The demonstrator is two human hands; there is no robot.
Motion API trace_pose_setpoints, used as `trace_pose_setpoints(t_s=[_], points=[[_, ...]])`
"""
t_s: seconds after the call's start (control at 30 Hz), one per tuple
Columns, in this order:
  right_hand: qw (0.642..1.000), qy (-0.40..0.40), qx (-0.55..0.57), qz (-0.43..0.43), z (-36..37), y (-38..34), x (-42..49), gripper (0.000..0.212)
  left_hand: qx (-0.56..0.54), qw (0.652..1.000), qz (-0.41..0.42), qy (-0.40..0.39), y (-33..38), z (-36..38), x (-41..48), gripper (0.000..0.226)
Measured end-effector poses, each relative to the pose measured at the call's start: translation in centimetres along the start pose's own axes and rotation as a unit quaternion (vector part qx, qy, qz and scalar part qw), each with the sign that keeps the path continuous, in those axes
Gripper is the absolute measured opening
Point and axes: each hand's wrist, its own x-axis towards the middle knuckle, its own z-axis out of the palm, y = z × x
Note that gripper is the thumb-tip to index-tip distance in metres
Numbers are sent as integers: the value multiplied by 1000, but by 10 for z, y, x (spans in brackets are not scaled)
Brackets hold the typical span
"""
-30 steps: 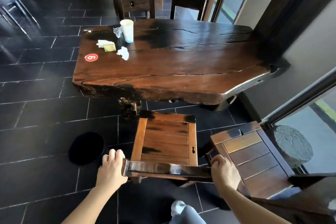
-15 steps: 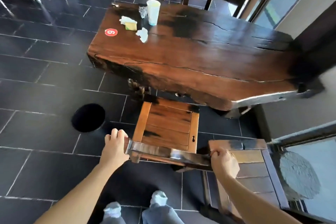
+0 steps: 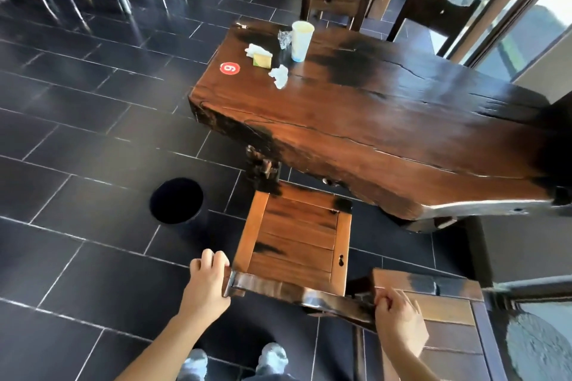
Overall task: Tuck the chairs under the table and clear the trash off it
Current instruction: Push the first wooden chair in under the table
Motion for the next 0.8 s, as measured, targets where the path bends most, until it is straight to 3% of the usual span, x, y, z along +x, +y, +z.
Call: trace_pose_setpoints(t_s=[0.47, 0.6, 0.8], points=[[1000, -6, -11, -6, -2, 1, -1, 22, 17, 999, -11, -45, 3, -8, 0, 55], [997, -52, -45, -39, -4, 8, -3, 8, 8, 998, -18, -59, 10, -17, -2, 53], [988, -125, -84, -45, -19, 9, 0, 17, -5, 994, -5, -110, 7, -26, 1, 52]])
